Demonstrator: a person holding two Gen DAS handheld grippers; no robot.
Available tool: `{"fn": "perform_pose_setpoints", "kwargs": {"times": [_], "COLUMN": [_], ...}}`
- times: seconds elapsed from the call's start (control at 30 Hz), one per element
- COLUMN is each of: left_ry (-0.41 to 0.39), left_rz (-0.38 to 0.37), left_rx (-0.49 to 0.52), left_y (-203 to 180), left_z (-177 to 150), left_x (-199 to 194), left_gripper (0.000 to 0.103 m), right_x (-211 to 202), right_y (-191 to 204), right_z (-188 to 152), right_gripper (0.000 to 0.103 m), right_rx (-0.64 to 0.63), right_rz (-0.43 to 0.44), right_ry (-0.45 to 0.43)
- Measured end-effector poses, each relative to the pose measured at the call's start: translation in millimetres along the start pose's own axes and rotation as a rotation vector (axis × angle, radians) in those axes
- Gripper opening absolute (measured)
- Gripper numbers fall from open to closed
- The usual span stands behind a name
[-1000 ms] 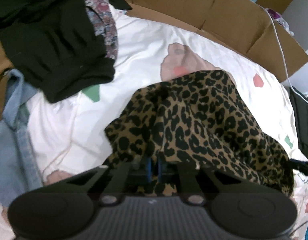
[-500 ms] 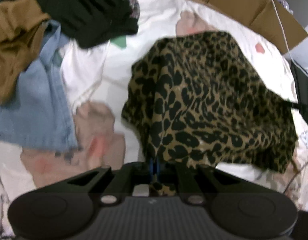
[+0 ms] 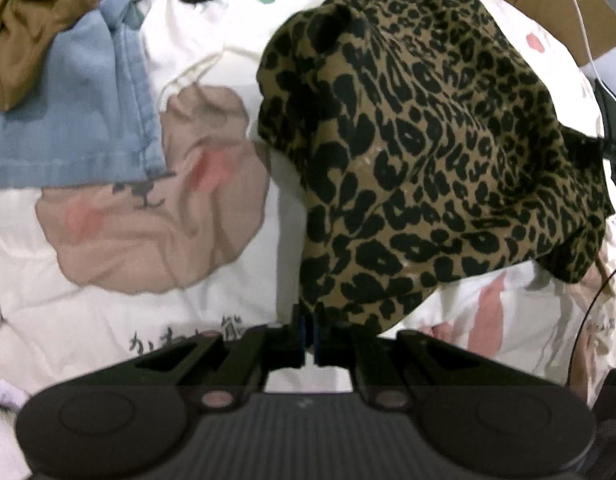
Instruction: Fold clothes
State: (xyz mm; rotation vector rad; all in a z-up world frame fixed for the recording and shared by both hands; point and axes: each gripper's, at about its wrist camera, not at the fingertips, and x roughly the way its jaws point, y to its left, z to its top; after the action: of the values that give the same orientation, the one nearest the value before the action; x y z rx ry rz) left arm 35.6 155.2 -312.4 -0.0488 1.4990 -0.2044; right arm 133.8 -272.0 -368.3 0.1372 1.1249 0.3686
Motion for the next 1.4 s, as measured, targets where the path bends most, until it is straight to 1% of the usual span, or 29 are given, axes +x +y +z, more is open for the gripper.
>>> {"fn": "perform_pose_setpoints", "kwargs": {"times": [0.17,0.37,0.43,0.6,0.73,0.8,0.83,0.9,0.93,1.0,1.07,1.17,1.27,1.4], "left_ry": [0.029,0.052,0.058,0.072,0.077,0.075,0.07,0.046,0.035,0.011,-0.009,-0.047,-0.098,-0.155], "left_rz": [0.004,0.015,0.027,0.057,0.062,0.057,0.055,0.059,0.061,0.064,0.06,0.06,0.068,0.059], "left_rx": [-0.042,-0.093,-0.109,-0.139,-0.149,-0.155,-0.153,-0.129,-0.117,-0.094,-0.09,-0.092,-0.086,-0.094], "left_y": [11.2,27.2,34.5,50.7,59.8,61.5,61.5,59.5,58.5,56.6,57.5,57.3,56.8,58.5], "left_z": [-17.8,-40.2,-46.0,-56.2,-59.8,-59.4,-58.6,-56.1,-54.8,-52.2,-48.4,-40.0,-23.0,3.0], "left_x": [1.8,-0.1,-1.7,-6.9,-11.1,-14.0,-16.5,-25.5,-30.0,-39.0,-48.7,-58.5,-65.0,-65.6], "left_gripper": [0.003,0.003,0.003,0.003,0.004,0.004,0.005,0.011,0.014,0.016,0.024,0.025,0.027,0.028], "right_x": [-7.3,-2.4,5.2,34.8,58.1,69.8,76.5,90.0,95.7,104.8,100.0,81.9,60.3,28.7], "right_y": [9.8,30.3,42.8,73.5,104.2,116.4,122.2,126.3,126.2,124.4,121.6,114.0,102.7,83.5], "right_z": [21.1,64.1,78.9,114.4,142.5,151.7,156.1,159.4,159.8,159.8,156.4,150.4,145.0,136.4], "right_gripper": [0.061,0.061,0.061,0.061,0.061,0.062,0.062,0.061,0.043,0.0,0.0,0.0,0.0,0.0], "right_rx": [-0.067,-0.169,-0.216,-0.258,-0.274,-0.283,-0.29,-0.298,-0.3,-0.301,-0.311,-0.338,-0.347,-0.34], "right_rz": [0.014,0.015,0.018,0.046,0.057,0.048,0.039,0.017,0.012,0.008,-0.011,-0.036,-0.06,-0.082], "right_ry": [-0.016,-0.025,-0.028,-0.024,-0.039,-0.036,-0.031,-0.003,0.011,0.049,0.039,0.038,0.041,0.042]}}
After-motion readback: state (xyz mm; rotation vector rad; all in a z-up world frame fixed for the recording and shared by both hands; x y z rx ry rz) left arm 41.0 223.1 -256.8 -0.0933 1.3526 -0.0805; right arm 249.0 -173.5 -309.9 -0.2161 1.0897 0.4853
